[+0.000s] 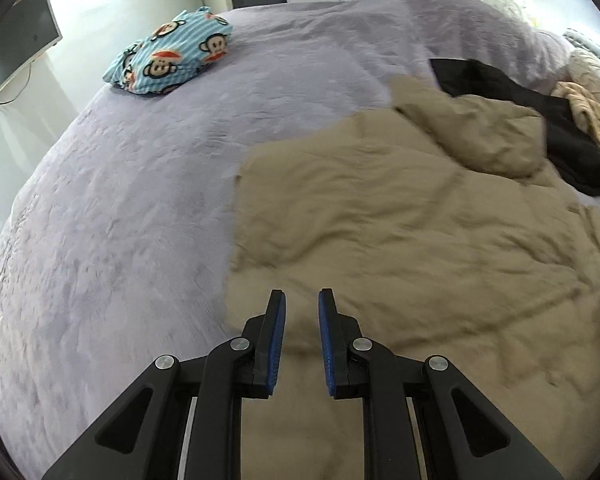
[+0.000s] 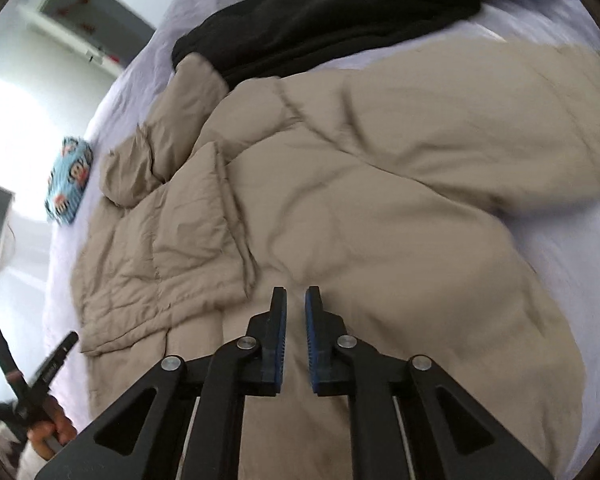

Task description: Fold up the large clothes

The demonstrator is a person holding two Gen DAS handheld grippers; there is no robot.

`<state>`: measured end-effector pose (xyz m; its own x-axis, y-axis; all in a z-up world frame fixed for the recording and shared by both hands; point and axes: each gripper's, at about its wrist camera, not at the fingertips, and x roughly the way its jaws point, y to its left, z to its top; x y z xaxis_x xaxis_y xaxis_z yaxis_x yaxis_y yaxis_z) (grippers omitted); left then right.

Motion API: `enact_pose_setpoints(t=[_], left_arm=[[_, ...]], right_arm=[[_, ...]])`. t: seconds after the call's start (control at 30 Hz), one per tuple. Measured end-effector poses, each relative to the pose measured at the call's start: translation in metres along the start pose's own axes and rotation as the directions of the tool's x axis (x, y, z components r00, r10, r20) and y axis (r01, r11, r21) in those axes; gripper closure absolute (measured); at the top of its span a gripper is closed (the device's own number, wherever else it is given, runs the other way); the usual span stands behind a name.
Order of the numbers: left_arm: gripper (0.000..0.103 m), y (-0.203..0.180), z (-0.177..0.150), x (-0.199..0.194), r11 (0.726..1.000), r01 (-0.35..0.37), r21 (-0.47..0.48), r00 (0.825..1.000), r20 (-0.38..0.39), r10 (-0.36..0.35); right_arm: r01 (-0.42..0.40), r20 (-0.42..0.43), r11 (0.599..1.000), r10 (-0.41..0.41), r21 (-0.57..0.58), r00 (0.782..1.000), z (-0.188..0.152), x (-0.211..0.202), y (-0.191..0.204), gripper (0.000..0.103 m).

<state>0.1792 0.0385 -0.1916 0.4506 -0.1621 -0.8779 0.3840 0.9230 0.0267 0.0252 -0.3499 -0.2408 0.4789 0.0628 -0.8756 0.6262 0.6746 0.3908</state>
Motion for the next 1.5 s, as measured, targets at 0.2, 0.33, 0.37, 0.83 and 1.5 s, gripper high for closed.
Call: enact_pose_setpoints(t=[0.2, 0.33, 0.37, 0.83, 1.5], left_arm=[[0.084, -0.052, -0.021, -0.036, 0.997, 0.082, 0.011, 0.996, -0.021, -0.082], [0.084, -0.094, -0.037, -0.049, 0.989, 0.138, 0.050, 0.989, -0.059, -0.135], [0.084, -0.105, -0.041, -0.051, 0.986, 0.151, 0.065, 0.987, -0.065, -0.147], [0.000, -0.223, -0.050, -0.068, 0.969, 0.193, 0.152, 0.980, -0.071, -0.184], [0.000, -0.293, -0.023, -0.063, 0.982, 0.148, 0.119, 0.986, -0.097, -0.137]], right_arm=[[-0.015, -0.010, 0.991, 0.017, 0.132, 1.000, -0.037, -0.037, -0.042, 0.041], [-0.050, -0.017, 0.978, 0.054, 0.200, 0.998, -0.056, -0.056, -0.074, 0.027], [-0.060, -0.012, 0.975, 0.064, 0.214, 0.998, -0.059, -0.059, -0.082, 0.022], [-0.116, 0.053, 0.944, 0.105, 0.310, 0.993, -0.047, -0.104, -0.176, 0.015], [-0.297, 0.279, 0.790, 0.166, 0.536, 0.946, 0.104, -0.107, -0.341, 0.000]])
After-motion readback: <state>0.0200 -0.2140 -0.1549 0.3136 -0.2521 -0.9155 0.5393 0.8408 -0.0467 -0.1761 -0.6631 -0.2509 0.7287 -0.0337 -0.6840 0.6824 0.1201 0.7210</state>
